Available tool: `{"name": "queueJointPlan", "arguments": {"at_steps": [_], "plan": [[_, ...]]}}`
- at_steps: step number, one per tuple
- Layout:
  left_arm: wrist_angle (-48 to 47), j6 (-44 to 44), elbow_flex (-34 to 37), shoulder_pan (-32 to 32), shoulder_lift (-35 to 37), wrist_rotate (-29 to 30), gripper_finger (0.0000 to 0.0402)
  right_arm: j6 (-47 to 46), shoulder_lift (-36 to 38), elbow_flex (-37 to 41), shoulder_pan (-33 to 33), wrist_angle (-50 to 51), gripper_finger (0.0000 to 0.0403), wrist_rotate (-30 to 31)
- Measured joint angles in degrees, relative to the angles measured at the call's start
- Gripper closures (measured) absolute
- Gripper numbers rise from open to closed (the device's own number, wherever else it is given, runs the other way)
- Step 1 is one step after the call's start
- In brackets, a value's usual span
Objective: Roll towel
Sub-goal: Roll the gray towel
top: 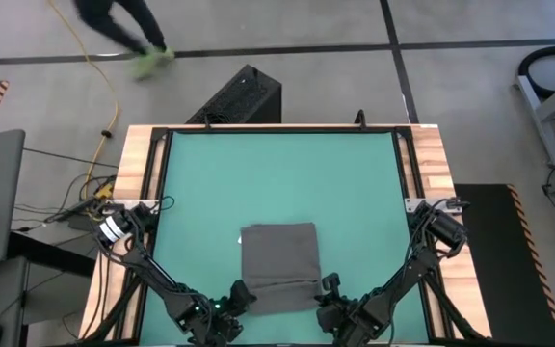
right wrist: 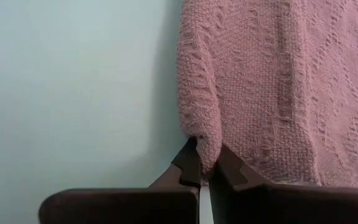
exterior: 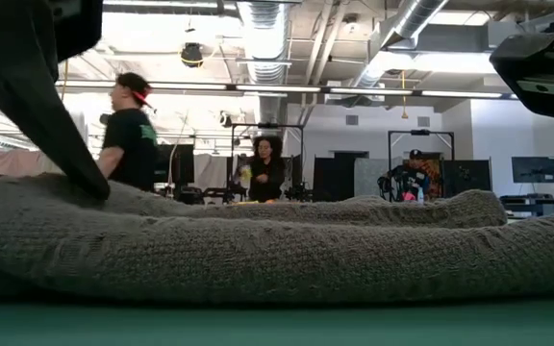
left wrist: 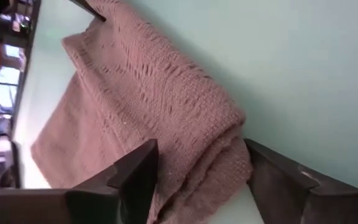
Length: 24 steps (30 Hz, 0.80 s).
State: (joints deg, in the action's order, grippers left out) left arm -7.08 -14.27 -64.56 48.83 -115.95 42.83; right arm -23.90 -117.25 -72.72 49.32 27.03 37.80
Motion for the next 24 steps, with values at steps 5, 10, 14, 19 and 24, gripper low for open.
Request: {"name": "queueJointPlan", "arguments": {"at_steps": [5,10,14,19,24], "plan": [[0.0,7.6,-0.3,-0.7,0.5,-1.5,0.0263,-1.2,0.0,-0.7,0.0,0.2,0.0379,-0.3],[-1.2,14.7,-1.6,-0.9,0.6,-2.3,0.038,-1.3,-0.1,-3.5,0.1,2.3,0.0379,-1.1],[-1.7,18.9,-2.2,-0.9,0.7,-2.3,0.0384,-4.5,0.1,-6.7,-0.4,5.1,0.0379,-1.4],[-2.5,23.6,-3.7,-1.2,0.7,-2.2,0.0388,-13.0,0.7,-10.1,-2.4,12.0,0.0379,-4.7],[-4.6,28.8,-5.5,-2.2,2.4,-2.0,0.0392,-17.6,0.8,-12.0,-3.5,15.1,0.0379,-5.0]]}}
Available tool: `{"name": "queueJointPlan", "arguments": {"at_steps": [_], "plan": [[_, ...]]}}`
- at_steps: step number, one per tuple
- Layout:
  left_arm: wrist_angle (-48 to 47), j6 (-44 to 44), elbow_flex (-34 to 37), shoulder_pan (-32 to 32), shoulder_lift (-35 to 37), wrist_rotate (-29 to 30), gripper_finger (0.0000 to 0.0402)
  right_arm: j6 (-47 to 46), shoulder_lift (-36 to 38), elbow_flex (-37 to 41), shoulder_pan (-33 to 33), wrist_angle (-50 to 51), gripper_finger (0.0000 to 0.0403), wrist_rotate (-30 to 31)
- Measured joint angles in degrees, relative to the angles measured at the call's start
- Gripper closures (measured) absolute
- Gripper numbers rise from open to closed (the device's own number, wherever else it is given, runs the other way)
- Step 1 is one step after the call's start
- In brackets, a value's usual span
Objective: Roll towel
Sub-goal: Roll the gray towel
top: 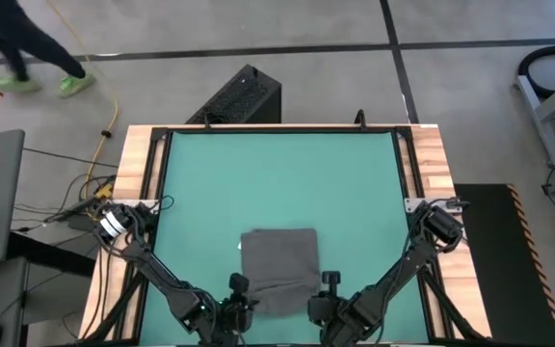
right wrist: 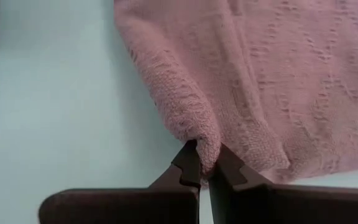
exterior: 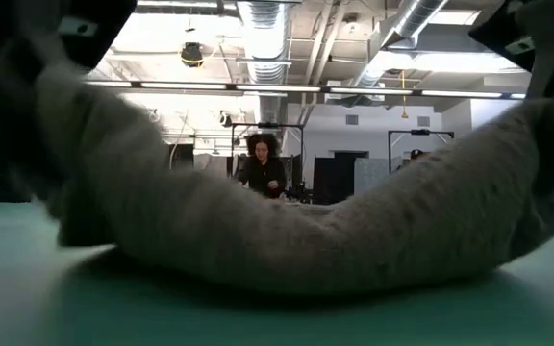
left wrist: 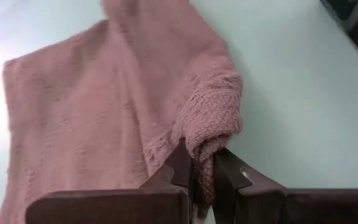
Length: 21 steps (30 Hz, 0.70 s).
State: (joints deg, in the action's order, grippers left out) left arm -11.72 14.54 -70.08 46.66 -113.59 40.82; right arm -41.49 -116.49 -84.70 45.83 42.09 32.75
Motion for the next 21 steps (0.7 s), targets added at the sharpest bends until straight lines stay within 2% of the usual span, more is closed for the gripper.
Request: {"name": "queueJointPlan", "arguments": {"at_steps": [9,15,21], "plan": [[-7.5,10.3,-0.1,-0.9,5.4,1.6,0.0394,-10.2,0.4,-4.0,-0.6,10.6,0.0379,1.6],[-8.0,15.1,2.8,-2.7,5.3,-3.3,0.0394,-15.0,0.4,-4.6,-2.1,13.2,0.0379,1.8],[-5.3,13.4,2.9,-2.8,5.3,-4.4,0.0393,-13.1,0.4,-5.0,-2.4,11.3,0.0379,-6.1]]}}
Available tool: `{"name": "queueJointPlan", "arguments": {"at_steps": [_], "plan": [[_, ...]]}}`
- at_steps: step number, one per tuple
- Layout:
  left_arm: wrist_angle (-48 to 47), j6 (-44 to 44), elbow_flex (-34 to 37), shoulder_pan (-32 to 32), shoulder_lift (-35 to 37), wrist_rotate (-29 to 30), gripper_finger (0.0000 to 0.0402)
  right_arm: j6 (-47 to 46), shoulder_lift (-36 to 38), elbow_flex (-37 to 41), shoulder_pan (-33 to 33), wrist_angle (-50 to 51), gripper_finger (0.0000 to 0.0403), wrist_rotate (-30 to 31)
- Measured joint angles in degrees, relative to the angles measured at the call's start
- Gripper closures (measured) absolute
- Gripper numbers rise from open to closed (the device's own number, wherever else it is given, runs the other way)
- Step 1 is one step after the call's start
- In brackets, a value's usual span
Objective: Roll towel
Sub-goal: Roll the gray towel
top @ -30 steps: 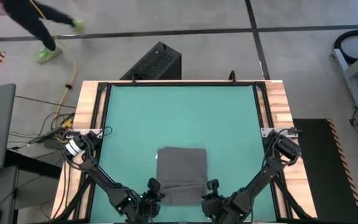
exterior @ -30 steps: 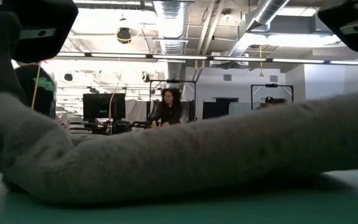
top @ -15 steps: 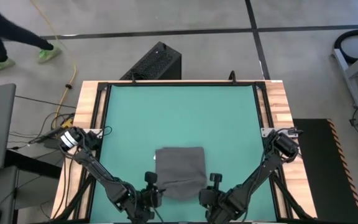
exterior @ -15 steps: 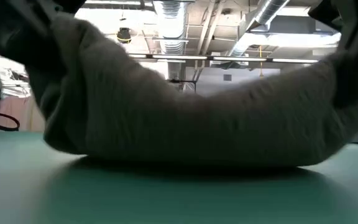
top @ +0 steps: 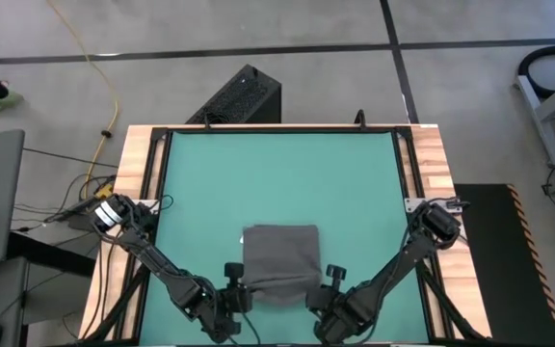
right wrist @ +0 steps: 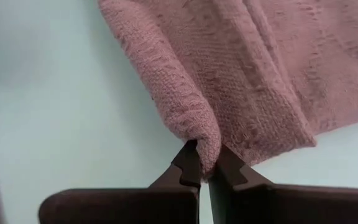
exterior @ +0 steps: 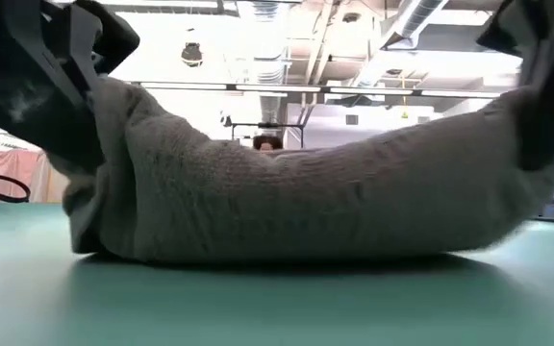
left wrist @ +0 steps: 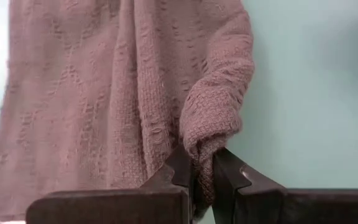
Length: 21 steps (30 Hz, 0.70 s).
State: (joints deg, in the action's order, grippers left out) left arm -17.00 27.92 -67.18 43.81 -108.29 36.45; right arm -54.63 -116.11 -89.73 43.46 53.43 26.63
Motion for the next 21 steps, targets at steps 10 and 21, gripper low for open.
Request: {"name": "queueJointPlan", "arguments": {"at_steps": [10,21], "plan": [[1.2,6.4,0.0,-2.5,0.0,-4.6,0.0392,-2.5,1.3,0.0,-2.6,-1.0,0.0379,-6.0],[0.2,15.4,0.0,-4.4,1.7,-6.3,0.0392,-4.8,5.6,0.0,-6.3,6.5,0.0379,-9.5]]}}
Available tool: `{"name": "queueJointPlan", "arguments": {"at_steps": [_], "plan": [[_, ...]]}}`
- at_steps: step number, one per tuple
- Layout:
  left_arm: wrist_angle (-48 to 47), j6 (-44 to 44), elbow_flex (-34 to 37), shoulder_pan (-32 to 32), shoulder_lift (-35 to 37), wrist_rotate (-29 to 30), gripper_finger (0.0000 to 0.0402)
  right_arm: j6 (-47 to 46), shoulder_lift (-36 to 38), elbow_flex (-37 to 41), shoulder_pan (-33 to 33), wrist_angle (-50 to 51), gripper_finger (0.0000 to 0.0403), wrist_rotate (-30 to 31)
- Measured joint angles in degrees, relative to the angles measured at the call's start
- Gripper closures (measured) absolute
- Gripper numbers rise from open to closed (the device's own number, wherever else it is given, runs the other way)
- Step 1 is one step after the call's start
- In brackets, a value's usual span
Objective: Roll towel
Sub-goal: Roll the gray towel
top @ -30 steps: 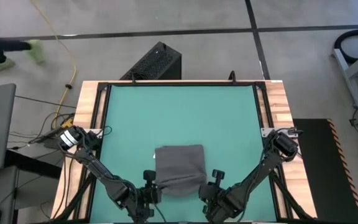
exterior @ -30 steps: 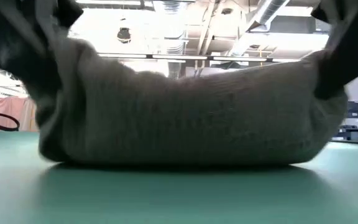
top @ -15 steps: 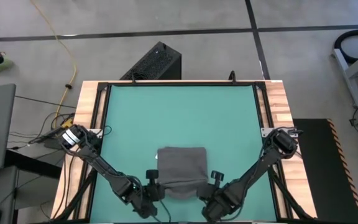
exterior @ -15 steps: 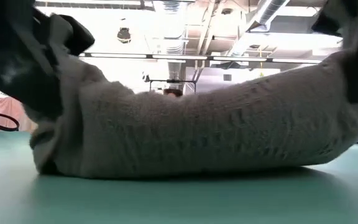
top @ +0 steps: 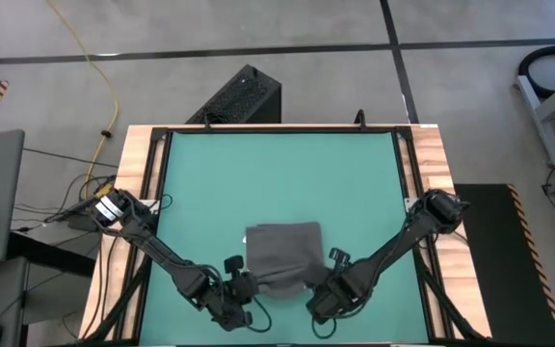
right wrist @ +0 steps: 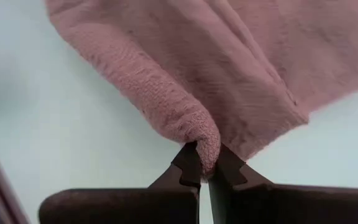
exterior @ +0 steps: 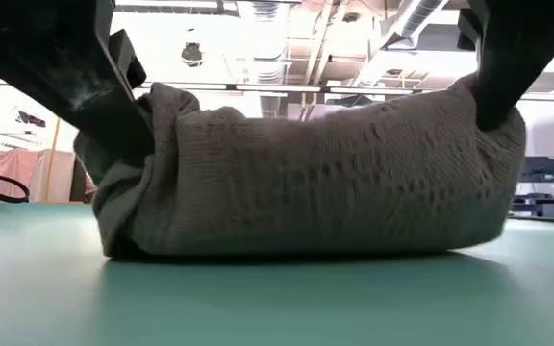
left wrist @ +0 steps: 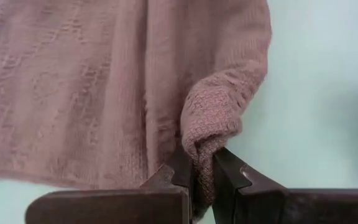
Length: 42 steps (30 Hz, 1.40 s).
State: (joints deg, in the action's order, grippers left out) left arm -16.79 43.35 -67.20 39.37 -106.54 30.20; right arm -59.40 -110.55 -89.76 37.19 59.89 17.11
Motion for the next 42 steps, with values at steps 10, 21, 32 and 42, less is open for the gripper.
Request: {"name": "queueJointPlan", "arguments": {"at_steps": [10,21,32,42], "plan": [[2.6,1.5,0.0,-1.9,0.8,-7.6,0.0393,4.2,-0.4,2.7,-3.6,-1.7,0.0379,-9.9],[8.7,2.5,6.1,-4.7,1.7,-10.5,0.0393,9.2,-0.4,3.4,-6.4,-2.9,0.0379,-13.7],[26.7,9.4,17.8,-8.6,1.7,-18.7,0.0393,14.0,0.2,14.1,-12.1,-13.9,0.0379,-24.5],[31.5,8.9,21.7,-11.8,1.7,-27.7,0.0393,20.4,6.1,19.2,-18.7,-15.6,0.0362,-26.6]]}}
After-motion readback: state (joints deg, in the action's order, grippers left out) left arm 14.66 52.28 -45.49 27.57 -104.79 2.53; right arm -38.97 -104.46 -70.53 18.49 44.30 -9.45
